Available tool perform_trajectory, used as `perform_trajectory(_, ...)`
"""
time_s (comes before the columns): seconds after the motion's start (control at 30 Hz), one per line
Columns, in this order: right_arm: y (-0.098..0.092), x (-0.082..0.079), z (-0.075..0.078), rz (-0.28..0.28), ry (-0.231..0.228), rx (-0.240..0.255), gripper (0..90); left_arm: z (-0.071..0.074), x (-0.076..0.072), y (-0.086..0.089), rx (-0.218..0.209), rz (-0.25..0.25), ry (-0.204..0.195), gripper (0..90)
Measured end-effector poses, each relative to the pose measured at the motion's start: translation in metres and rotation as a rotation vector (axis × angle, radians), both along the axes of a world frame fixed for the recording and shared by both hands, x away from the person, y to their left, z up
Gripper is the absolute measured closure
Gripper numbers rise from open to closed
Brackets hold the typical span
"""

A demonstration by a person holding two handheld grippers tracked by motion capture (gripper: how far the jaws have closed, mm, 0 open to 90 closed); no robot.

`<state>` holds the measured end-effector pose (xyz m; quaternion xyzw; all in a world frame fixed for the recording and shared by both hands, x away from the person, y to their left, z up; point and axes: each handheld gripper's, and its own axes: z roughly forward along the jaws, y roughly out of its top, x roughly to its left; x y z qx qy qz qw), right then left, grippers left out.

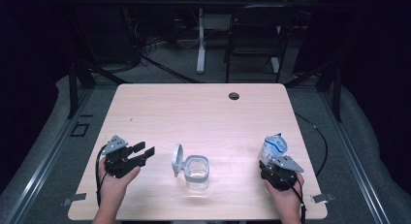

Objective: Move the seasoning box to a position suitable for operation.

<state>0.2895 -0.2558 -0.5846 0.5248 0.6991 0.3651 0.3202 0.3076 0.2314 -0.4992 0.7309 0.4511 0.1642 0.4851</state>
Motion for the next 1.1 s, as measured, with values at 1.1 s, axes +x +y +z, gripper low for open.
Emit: perform_trajectory(1.1,-0.0055,-0.0003,0.0004,0.043,0.003,0.027,45.2,-0.0037,0.0014,0.0039,-0.010,0.027,-0.001,51.5)
